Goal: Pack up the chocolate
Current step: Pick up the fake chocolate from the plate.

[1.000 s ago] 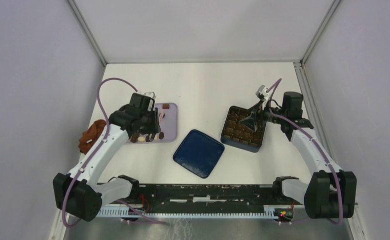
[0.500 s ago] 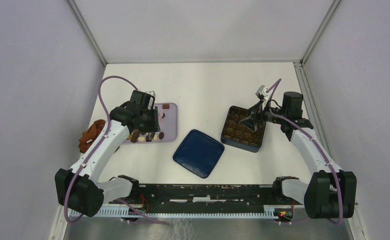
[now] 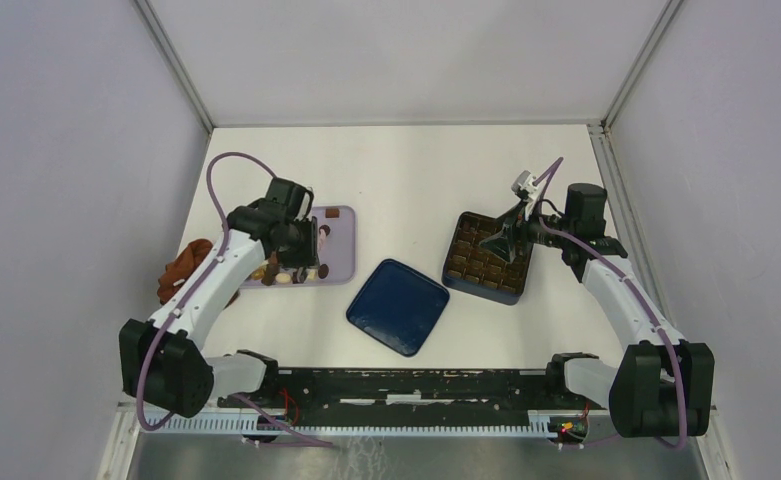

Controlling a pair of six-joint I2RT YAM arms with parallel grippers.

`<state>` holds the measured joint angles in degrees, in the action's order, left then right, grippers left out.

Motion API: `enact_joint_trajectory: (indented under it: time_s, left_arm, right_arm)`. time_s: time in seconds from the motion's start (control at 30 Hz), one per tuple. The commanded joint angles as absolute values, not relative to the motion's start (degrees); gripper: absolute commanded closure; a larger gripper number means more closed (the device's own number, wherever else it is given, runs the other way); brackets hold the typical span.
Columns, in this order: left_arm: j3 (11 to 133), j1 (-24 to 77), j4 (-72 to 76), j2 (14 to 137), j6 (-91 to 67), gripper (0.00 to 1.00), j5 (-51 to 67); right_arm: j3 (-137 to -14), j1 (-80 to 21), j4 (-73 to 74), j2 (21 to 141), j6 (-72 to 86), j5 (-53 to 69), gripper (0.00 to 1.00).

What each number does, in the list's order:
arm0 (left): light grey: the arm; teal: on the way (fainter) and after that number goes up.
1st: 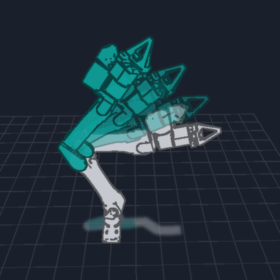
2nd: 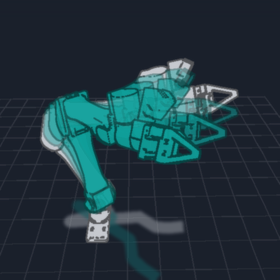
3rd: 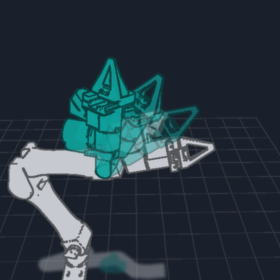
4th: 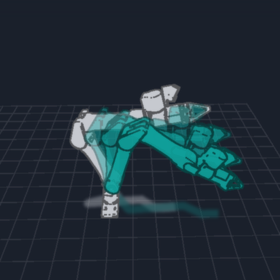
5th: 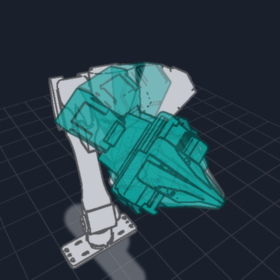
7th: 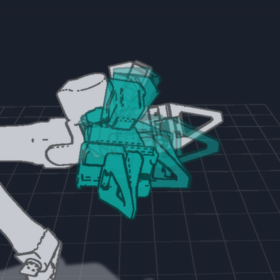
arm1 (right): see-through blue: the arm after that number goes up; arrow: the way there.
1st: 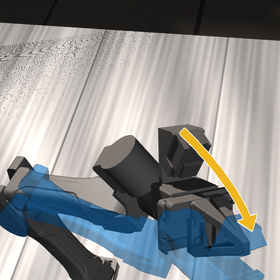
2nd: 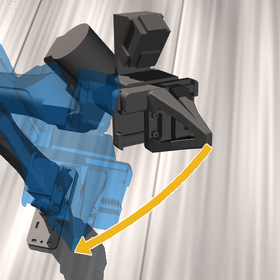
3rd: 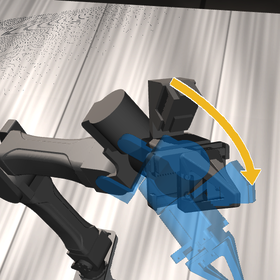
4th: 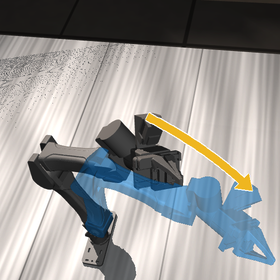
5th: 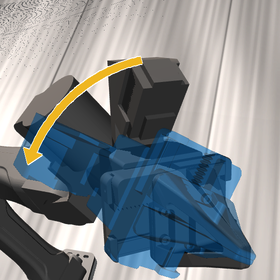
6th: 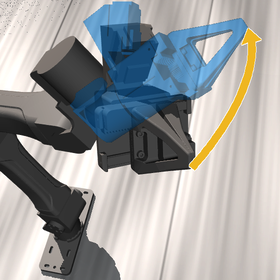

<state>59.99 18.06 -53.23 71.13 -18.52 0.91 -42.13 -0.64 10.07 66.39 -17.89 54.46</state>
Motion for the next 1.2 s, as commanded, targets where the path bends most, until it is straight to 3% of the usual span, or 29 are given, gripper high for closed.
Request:
enact_joint_trajectory:
  time_s: [0.0,0.47,1.17]
  left_arm:
    - [62.6,17.4,-52.7,74.1,-14.3,0.62,3.1]
    - [68.5,13.9,-49.9,89.7,-11.5,0.62,3.7]
    - [72.5,12.7,-50.3,95.9,-10.4,0.59,5.2]
  right_arm:
    - [-43.3,-1.2,9.0,65.0,-18.5,56.2,0.24]
    - [-43.4,-2.4,9.2,64.5,-18.9,56.1,0.24]
    - [-43.6,-2.8,9.7,64.7,-19.5,55.7,0.23]
